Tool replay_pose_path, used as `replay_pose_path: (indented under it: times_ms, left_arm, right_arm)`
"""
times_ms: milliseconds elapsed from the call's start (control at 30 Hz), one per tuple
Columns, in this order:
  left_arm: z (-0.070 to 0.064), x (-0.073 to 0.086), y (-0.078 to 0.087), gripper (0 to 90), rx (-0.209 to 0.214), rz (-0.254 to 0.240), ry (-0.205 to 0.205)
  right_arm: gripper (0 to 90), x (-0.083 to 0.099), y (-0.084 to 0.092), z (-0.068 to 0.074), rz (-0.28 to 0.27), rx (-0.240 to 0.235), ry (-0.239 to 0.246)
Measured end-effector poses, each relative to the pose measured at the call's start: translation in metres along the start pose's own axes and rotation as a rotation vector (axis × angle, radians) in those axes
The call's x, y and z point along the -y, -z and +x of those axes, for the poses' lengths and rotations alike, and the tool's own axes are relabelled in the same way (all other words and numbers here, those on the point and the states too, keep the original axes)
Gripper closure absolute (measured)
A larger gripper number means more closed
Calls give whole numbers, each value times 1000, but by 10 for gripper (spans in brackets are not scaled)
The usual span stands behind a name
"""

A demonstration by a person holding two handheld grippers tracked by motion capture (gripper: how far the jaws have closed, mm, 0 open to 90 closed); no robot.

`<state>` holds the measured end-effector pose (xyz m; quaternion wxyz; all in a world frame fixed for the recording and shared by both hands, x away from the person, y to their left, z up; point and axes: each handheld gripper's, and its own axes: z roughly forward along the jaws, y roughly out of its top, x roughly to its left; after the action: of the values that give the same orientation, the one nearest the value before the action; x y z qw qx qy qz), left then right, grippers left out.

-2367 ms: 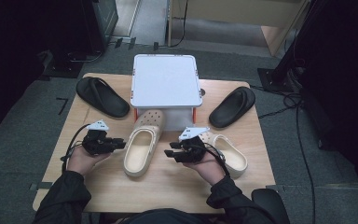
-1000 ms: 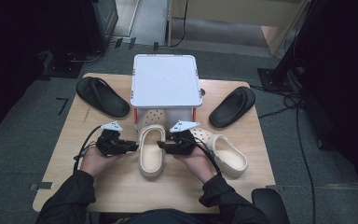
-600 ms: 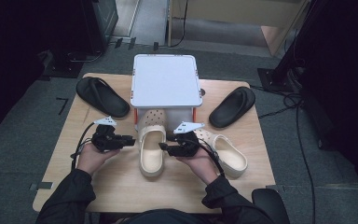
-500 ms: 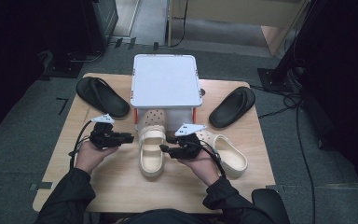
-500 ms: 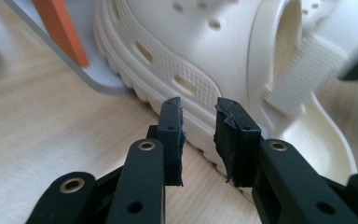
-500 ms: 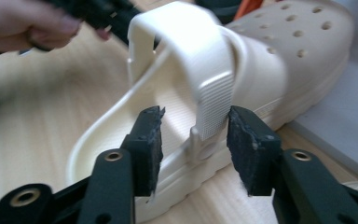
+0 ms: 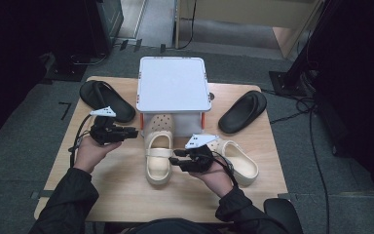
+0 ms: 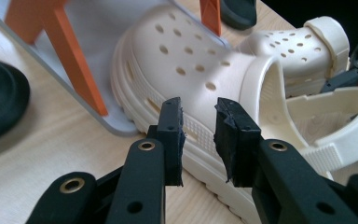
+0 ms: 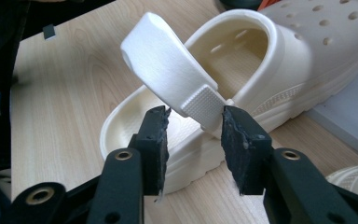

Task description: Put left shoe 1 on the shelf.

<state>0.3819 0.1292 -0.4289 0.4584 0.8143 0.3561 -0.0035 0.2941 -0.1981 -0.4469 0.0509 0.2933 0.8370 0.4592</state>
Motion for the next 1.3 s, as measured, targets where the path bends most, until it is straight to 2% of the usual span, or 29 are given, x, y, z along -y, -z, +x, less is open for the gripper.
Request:
replay_pose_path:
  times_ms: [200, 333, 500, 733, 767, 933, 967, 1167, 1300]
  left_arm:
    - [-2, -16, 8, 728, 4, -22, -20]
    - [-5, -34, 15, 732, 8, -37, -43]
    - [-6, -48, 21, 733, 25, -65, -34]
    - [-5, -62, 22, 740, 32, -65, -43]
    - [-5, -66, 22, 742, 34, -67, -56]
    - [-6, -74, 18, 741, 29, -60, -70]
    - [-4, -76, 16, 741, 40, -75, -57]
    - [0, -83, 11, 740, 17, -58, -56]
    - [4, -86, 8, 743, 24, -63, -46]
  right_arm:
    - [674, -1, 8, 7, -6, -15, 15]
    - [688, 2, 9, 13, 5, -32, 32]
    - [693, 4, 9, 19, 10, -46, 41]
    - [727, 6, 6, 22, 22, -58, 36]
    - [736, 4, 5, 19, 20, -53, 41]
    - [755, -5, 5, 10, 1, -38, 35]
    - [755, -7, 5, 8, -4, -33, 40]
    - [749, -16, -3, -5, 0, -13, 21]
    - [736, -18, -11, -14, 9, -5, 6]
